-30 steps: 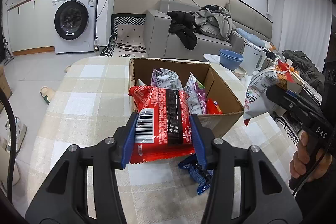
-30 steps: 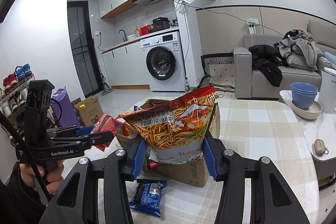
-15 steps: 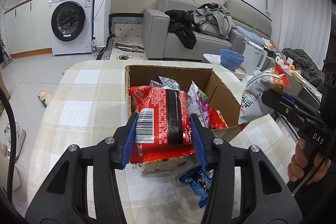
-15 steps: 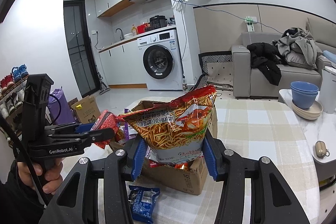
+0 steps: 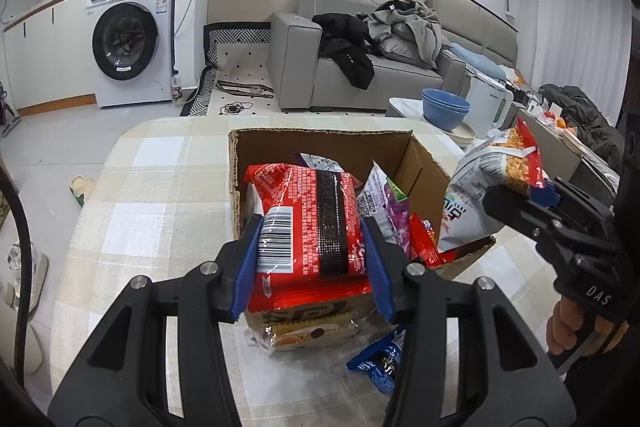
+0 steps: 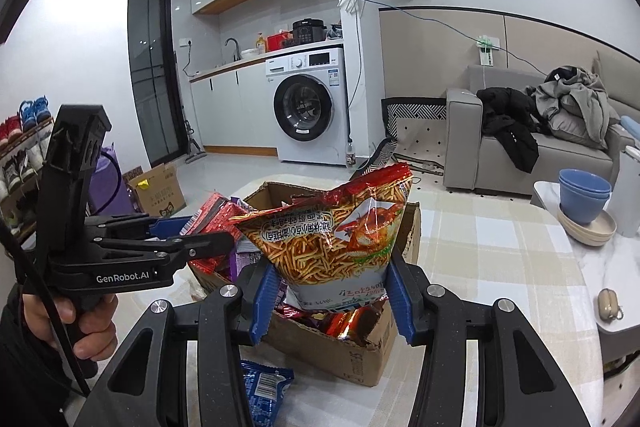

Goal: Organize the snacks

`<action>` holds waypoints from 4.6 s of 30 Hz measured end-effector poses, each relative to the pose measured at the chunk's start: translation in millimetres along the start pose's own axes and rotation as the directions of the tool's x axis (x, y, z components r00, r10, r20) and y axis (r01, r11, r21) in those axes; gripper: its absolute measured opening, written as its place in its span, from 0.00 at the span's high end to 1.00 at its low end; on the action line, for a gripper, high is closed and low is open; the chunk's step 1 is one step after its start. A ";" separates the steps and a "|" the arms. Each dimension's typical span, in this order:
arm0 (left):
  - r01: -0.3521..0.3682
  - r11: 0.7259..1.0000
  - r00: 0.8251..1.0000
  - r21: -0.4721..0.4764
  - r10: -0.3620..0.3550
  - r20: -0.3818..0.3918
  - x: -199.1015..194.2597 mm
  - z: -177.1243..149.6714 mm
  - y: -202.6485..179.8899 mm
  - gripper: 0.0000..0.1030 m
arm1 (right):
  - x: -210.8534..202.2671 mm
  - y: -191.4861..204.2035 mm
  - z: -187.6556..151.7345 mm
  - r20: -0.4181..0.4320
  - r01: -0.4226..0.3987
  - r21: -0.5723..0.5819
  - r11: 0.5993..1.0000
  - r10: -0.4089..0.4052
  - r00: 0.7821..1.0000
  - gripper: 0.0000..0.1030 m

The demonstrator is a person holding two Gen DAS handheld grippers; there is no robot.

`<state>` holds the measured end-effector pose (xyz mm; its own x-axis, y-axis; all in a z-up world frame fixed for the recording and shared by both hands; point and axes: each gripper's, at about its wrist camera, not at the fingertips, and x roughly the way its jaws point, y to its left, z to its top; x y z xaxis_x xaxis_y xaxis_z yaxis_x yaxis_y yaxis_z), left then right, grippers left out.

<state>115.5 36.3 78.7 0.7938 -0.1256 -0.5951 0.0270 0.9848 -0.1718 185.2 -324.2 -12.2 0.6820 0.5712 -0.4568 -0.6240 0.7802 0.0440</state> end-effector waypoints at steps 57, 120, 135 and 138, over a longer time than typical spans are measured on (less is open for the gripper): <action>0.003 0.996 0.999 0.086 0.000 -0.034 14.2 -25.6 -19.1 0.11 | -0.9 -40.9 -39.8 -0.072 0.029 0.085 0.996 -0.023 0.997 0.02; -0.152 0.988 0.984 0.005 0.152 -0.088 -10.4 -86.7 36.8 0.01 | 56.6 31.2 -120.6 -0.387 0.050 0.122 0.991 0.002 0.922 0.01; -0.150 0.989 0.984 0.017 0.151 -0.098 -9.2 -90.3 34.0 0.01 | 60.8 30.8 -119.0 -0.396 0.046 0.137 0.989 0.012 0.918 0.20; -0.150 0.989 0.984 0.016 0.151 -0.099 -9.1 -90.4 33.9 0.01 | 61.3 29.5 -119.5 -0.397 0.040 0.141 0.989 0.019 0.918 0.22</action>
<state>54.3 60.0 7.3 0.7249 0.0130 -0.6888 -0.0827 0.9942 -0.0683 163.1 -296.6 -145.0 0.4623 0.4380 -0.7710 -0.5361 0.8307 0.1505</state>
